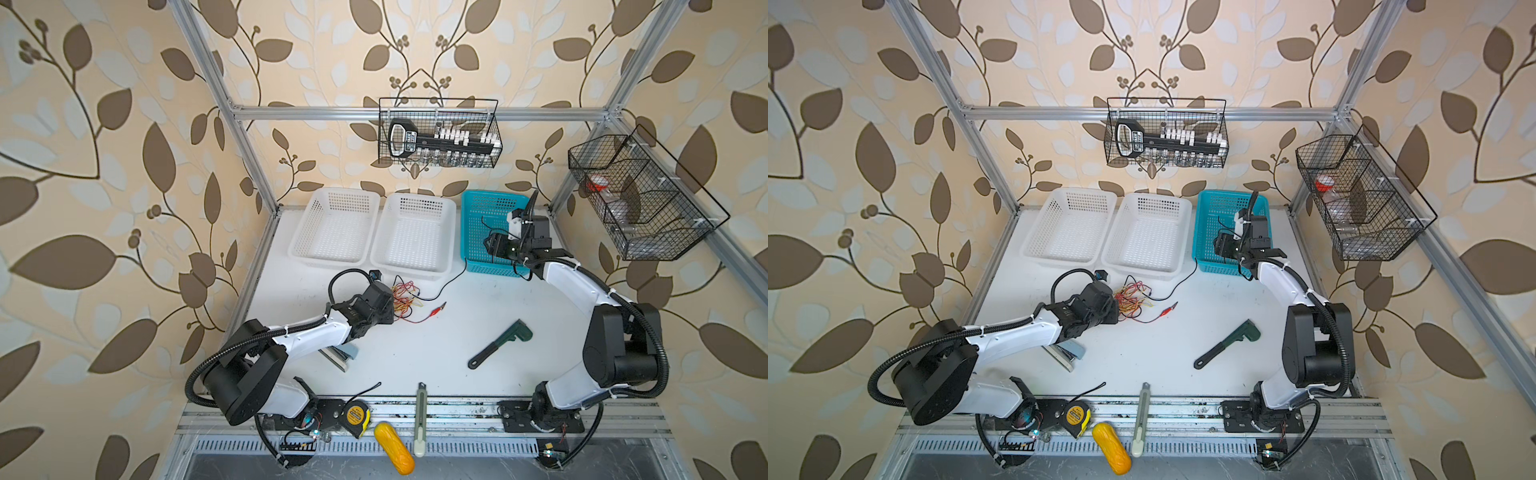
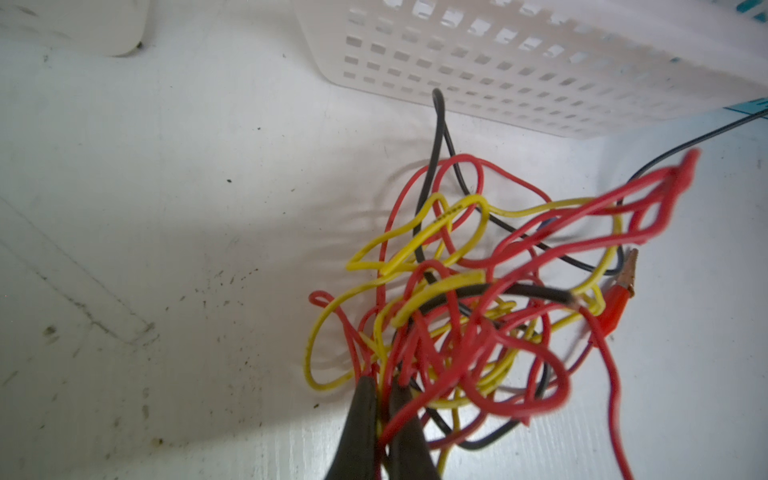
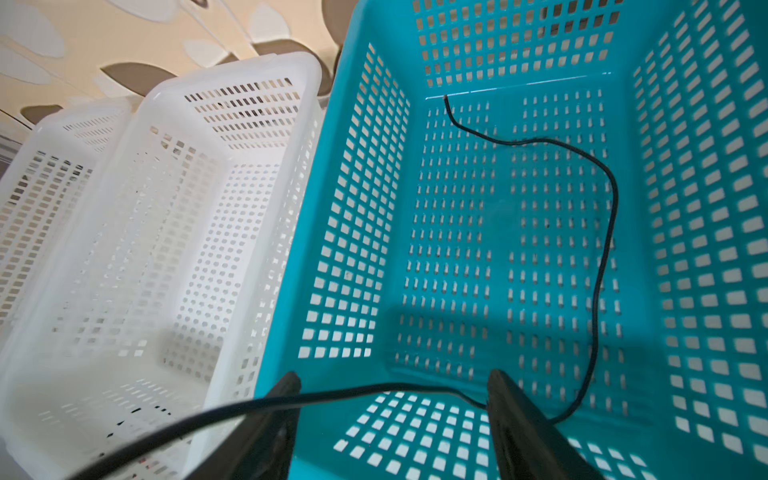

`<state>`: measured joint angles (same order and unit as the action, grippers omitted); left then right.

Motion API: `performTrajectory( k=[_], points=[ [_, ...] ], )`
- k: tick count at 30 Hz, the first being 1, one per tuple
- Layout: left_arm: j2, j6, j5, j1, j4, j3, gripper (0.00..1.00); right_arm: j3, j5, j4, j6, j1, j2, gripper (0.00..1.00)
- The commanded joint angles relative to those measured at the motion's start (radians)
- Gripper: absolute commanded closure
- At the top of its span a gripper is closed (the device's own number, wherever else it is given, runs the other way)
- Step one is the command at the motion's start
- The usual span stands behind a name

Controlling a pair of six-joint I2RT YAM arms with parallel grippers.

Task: Untangle the cables
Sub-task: 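Lower the black wire into the teal basket and open the right gripper, then move the right gripper back toward the wire bundle near the red clip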

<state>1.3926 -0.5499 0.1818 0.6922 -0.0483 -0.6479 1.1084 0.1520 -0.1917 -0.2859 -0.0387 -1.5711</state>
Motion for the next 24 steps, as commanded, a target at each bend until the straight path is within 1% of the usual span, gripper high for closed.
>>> performTrajectory(
  k=[1, 3, 4, 8, 13, 19, 24],
  points=[
    [-0.009, 0.011, -0.014, -0.007, 0.019, -0.003, 1.00, 0.000, -0.107, -0.121, 0.057, -0.039, 0.038, 0.29],
    [-0.007, 0.011, -0.015, -0.008, 0.022, -0.002, 1.00, 0.001, -0.201, -0.180, 0.086, -0.060, 0.046, 0.28],
    [-0.005, 0.010, -0.015, -0.008, 0.024, -0.003, 1.00, -0.002, -0.228, -0.205, 0.090, -0.064, 0.053, 0.28],
    [0.000, 0.010, -0.017, -0.008, 0.028, -0.002, 1.00, -0.045, -0.293, -0.239, 0.093, -0.070, 0.097, 0.28],
    [0.002, 0.005, -0.021, -0.008, 0.033, 0.000, 1.00, -0.101, -0.298, -0.261, 0.063, -0.082, 0.137, 0.29],
    [-0.004, 0.005, -0.017, -0.008, 0.031, 0.004, 1.00, -0.191, -0.340, -0.256, 0.005, -0.082, 0.174, 0.29],
    [0.000, 0.003, -0.020, -0.008, 0.037, 0.005, 1.00, -0.248, -0.294, -0.231, -0.013, -0.081, 0.204, 0.29]
  ],
)
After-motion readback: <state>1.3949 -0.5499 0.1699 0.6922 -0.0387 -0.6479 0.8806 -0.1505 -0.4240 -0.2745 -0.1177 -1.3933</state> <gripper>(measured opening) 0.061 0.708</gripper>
